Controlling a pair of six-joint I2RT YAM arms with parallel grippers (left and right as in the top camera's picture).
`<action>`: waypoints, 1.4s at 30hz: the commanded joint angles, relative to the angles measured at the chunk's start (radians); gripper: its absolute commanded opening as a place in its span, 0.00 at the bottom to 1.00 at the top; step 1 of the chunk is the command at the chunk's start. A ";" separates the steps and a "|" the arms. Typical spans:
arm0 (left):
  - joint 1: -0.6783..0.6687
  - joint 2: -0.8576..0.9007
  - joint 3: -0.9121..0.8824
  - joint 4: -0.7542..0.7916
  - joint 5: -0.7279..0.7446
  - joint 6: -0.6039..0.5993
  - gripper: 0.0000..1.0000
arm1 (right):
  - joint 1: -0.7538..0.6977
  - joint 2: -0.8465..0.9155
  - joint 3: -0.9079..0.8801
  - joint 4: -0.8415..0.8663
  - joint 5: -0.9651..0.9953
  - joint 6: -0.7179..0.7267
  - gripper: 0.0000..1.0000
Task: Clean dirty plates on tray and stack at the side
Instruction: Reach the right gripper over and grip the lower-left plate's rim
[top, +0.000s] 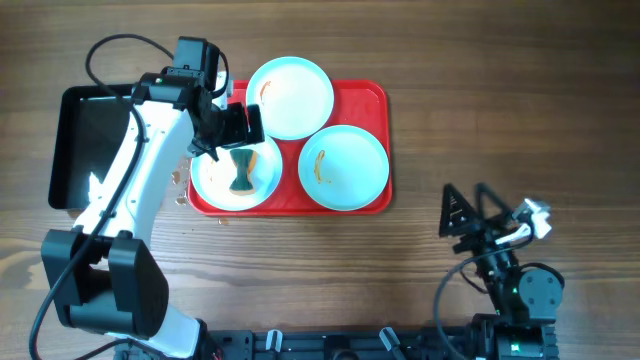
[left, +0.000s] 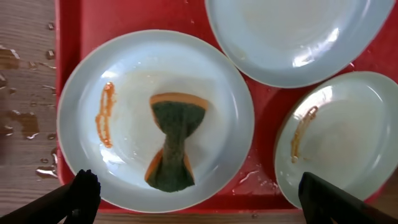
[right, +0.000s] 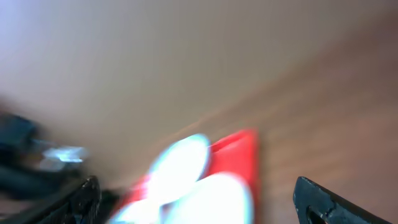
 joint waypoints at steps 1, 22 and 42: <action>0.003 0.013 -0.006 -0.013 -0.076 -0.068 1.00 | -0.003 0.000 -0.001 0.037 -0.185 0.543 1.00; 0.077 0.013 -0.006 -0.051 -0.074 -0.068 1.00 | 0.196 1.166 1.486 -1.097 -0.050 -0.646 0.99; 0.077 0.024 -0.006 -0.058 -0.075 -0.068 1.00 | 0.693 1.970 1.537 -0.580 0.227 -0.353 0.41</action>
